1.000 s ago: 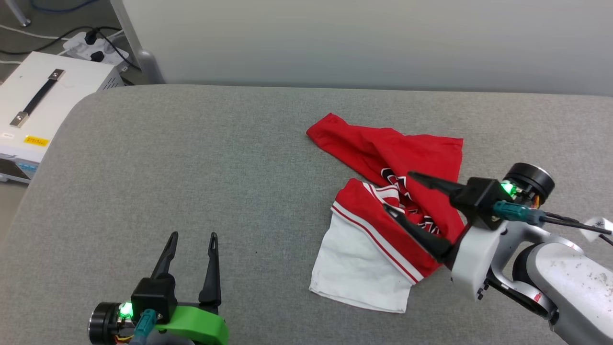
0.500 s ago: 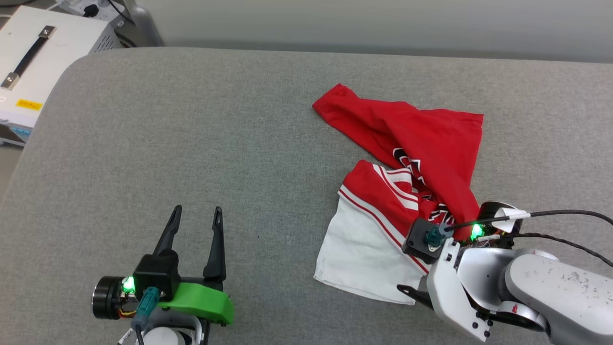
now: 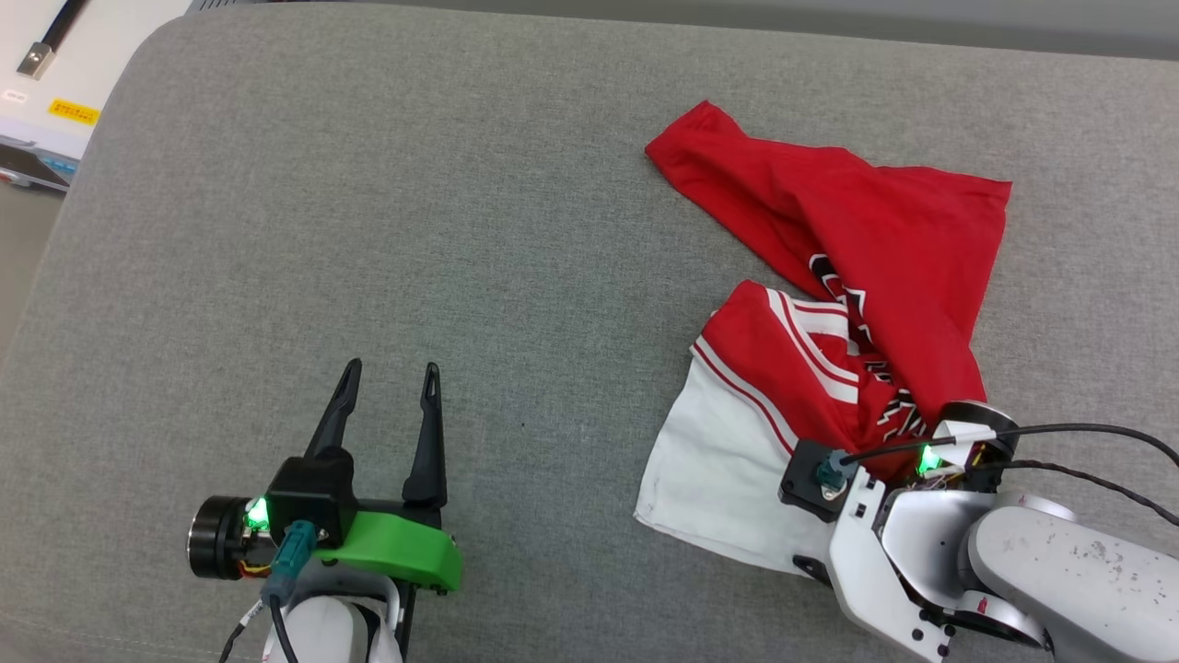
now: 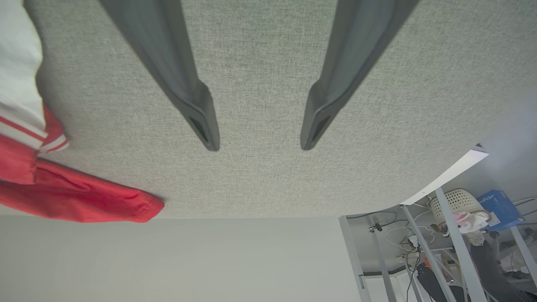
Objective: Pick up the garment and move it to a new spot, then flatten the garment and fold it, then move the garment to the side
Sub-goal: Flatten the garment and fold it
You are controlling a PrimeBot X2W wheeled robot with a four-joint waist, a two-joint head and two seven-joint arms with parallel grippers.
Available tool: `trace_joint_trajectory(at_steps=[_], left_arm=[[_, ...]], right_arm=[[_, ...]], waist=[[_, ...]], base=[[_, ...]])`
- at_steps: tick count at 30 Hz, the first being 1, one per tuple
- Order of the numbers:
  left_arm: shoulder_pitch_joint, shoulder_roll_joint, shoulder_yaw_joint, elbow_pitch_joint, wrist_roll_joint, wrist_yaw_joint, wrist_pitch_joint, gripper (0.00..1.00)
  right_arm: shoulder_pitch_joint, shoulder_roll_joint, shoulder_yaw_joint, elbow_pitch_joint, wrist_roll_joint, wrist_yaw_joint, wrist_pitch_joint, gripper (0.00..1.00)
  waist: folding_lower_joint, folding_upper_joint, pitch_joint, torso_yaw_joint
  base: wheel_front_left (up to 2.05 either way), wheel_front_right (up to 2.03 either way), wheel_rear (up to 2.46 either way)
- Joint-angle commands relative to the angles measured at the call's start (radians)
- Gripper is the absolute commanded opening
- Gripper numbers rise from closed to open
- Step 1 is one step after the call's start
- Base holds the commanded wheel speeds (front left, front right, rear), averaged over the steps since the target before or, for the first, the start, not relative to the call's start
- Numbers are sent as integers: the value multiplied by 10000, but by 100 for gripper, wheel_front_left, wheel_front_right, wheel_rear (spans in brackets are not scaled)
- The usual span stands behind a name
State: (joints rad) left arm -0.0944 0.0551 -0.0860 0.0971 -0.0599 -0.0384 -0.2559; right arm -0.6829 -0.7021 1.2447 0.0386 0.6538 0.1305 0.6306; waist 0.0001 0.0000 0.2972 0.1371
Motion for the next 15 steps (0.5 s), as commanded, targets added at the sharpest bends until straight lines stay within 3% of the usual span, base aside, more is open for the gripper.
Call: trace_joint_trajectory(at_steps=[1, 6, 15], left_arm=[[-163, -47, 7, 30, -93, 94, -59, 100], [-48, -48, 37, 77, -90, 152, -59, 100], [390, -48, 267, 56, 1, 164, -59, 100]], right_arm=[[589, 113, 353, 336, -30, 2, 112, 0], [201, 284, 354, 390, 40, 2, -656, 0], [-538, 477, -64, 210, 627, 2, -3349, 0]], waist=[[-1, 0, -67, 8], [-1, 0, -355, -94], [-1, 0, -1166, -463]], base=[[0, 0, 0], [0, 0, 0], [0, 0, 0]])
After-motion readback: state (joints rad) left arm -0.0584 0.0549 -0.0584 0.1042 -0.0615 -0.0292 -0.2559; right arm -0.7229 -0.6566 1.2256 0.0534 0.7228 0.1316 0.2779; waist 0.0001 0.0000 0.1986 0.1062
